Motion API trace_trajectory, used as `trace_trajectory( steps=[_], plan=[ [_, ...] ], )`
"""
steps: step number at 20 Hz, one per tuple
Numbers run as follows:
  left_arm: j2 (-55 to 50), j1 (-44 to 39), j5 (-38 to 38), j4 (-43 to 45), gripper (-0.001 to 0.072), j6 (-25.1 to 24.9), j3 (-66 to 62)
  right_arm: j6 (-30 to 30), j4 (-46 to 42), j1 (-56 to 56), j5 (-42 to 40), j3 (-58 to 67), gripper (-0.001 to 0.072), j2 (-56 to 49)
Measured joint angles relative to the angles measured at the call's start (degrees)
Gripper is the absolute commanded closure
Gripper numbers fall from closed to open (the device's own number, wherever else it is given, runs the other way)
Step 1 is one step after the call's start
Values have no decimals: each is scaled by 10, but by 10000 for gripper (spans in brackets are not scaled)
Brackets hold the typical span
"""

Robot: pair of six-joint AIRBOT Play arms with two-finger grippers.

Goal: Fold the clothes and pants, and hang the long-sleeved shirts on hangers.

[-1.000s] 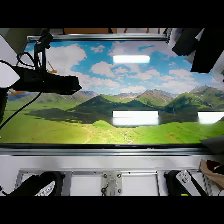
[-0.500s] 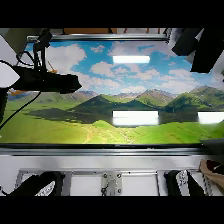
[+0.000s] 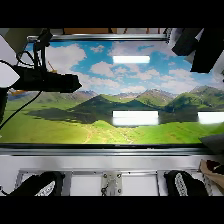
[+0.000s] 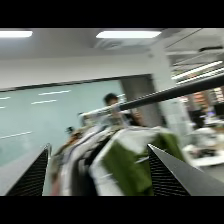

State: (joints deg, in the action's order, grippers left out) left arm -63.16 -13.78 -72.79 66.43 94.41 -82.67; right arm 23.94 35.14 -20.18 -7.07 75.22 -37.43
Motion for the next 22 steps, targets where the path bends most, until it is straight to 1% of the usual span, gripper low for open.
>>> trace_trajectory(
  steps=[5, 6, 7, 8, 10, 12, 13, 14, 15, 20, 22],
  plan=[
    [2, 0, 17, 0, 695, -2, 0, 2, 1, 285, 9, -80, 67, -50],
    [2, 0, 19, 0, 696, -2, 0, 2, 2, 332, 9, -100, 141, -64],
    [2, 0, 21, 0, 696, -3, 0, 2, 7, 375, 9, -118, 340, -79],
    [2, 0, 23, -1, 696, -4, 0, 2, 14, 411, 8, -131, 454, -94],
    [2, 0, 23, -1, 696, -4, 0, 2, 26, 466, 4, -149, 454, -125],
    [2, 0, 23, -3, 696, -5, 0, 2, 35, 493, 2, -156, 455, -143],
    [2, 0, 23, -3, 696, -5, 0, 2, 40, 497, 0, -156, 471, -148],
    [2, 0, 23, -3, 696, -5, 0, 2, 42, 497, -2, -153, 514, -152],
    [2, 0, 23, -4, 696, -5, 0, 1, 48, 491, -2, -146, 575, -156],
    [2, 0, 23, -5, 695, -6, 0, 2, 78, 431, -4, -77, 589, -167],
    [2, 0, 23, -5, 695, -6, 0, 15, 89, 418, -4, -46, 596, -179]
  ],
)
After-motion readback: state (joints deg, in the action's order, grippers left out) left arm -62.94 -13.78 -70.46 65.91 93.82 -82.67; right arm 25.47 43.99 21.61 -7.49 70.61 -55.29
